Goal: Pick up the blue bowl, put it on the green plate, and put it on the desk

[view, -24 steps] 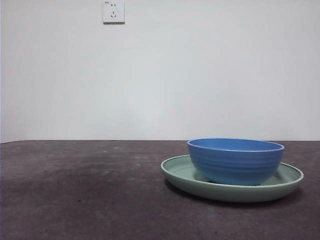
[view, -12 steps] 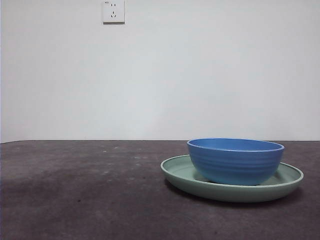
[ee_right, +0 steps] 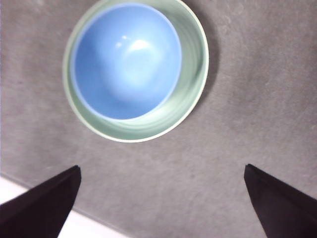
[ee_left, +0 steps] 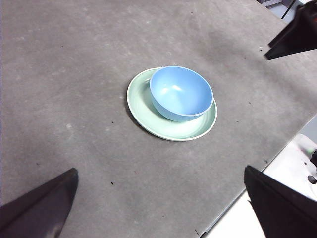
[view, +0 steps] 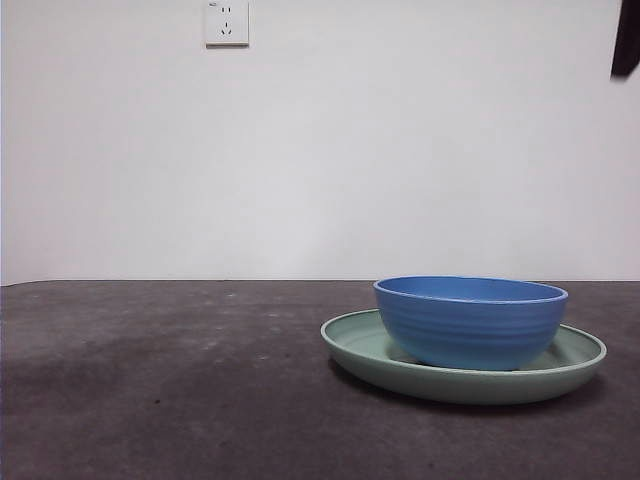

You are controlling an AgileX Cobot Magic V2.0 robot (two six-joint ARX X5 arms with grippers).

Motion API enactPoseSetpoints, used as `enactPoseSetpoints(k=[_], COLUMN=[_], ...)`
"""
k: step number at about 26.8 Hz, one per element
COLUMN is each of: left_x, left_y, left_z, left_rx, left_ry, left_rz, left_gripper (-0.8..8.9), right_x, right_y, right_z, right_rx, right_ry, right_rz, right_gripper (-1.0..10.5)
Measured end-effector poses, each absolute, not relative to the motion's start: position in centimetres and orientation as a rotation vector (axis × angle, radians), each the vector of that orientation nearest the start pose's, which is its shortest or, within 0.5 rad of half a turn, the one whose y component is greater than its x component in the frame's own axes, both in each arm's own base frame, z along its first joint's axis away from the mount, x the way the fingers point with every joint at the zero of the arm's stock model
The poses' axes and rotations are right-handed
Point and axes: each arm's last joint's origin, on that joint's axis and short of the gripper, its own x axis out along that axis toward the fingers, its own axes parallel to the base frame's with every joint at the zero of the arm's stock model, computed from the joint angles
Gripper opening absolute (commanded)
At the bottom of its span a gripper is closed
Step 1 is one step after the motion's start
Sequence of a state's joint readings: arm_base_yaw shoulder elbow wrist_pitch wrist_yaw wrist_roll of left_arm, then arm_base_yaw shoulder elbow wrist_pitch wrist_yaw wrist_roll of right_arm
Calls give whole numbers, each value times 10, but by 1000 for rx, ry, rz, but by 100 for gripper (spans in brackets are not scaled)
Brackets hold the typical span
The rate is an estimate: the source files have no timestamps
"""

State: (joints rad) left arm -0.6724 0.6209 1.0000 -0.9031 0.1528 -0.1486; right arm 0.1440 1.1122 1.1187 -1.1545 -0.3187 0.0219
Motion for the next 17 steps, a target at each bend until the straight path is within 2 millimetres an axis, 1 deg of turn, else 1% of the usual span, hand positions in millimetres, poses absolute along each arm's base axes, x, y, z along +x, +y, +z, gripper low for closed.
enactPoseSetpoints(k=[4, 7, 11, 14, 17], left_x=[71, 71, 71, 71, 71], left_y=[-62, -62, -62, -62, -62], left_z=[355, 355, 355, 355, 355], left_rx=[2, 2, 2, 2, 2], left_ry=[580, 580, 580, 580, 580], left_rz=[-764, -764, -764, -764, -764], left_gripper=[684, 684, 684, 684, 684], right_x=[209, 228, 247, 261, 272], right_y=[37, 40, 42, 43, 44], right_z=[294, 276, 257, 237, 223], right_rx=[51, 39, 36, 0, -2], right_ry=[1248, 1312, 1356, 1427, 1439], right_rz=[338, 333, 333, 286, 283], right_gripper=[537, 537, 537, 537, 537])
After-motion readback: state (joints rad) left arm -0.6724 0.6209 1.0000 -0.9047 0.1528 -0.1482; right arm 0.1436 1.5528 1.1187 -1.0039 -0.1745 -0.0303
